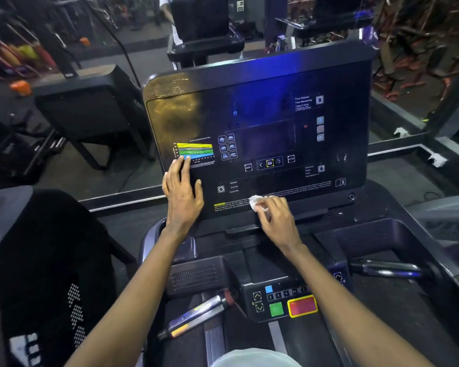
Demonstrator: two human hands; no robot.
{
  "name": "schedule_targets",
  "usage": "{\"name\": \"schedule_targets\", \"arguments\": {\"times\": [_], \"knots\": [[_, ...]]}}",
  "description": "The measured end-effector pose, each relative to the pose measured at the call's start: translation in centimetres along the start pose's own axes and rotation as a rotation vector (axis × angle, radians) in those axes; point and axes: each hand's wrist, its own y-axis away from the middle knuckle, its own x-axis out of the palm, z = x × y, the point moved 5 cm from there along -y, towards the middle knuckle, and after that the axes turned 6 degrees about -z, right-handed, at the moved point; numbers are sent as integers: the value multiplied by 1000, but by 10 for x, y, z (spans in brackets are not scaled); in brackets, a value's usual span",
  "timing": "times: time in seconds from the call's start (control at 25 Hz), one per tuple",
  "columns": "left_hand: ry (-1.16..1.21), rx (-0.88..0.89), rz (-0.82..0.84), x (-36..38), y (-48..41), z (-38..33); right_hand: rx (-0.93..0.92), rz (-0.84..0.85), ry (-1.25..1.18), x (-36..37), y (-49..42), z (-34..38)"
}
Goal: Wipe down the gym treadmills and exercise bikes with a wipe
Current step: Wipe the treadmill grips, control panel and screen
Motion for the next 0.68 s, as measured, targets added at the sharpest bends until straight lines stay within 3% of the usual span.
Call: {"name": "schedule_targets", "arguments": {"times": [0.2,0.48,0.68], "knots": [[11,-12,-29,0,-2,-3,-235,350,-37,30,19,24],[-43,-25,-26,-7,-9,4,33,71,-188,-1,-43,6],[-53,-45,-30,-9,-13,3,-372,142,-168,15,-47,36]]}}
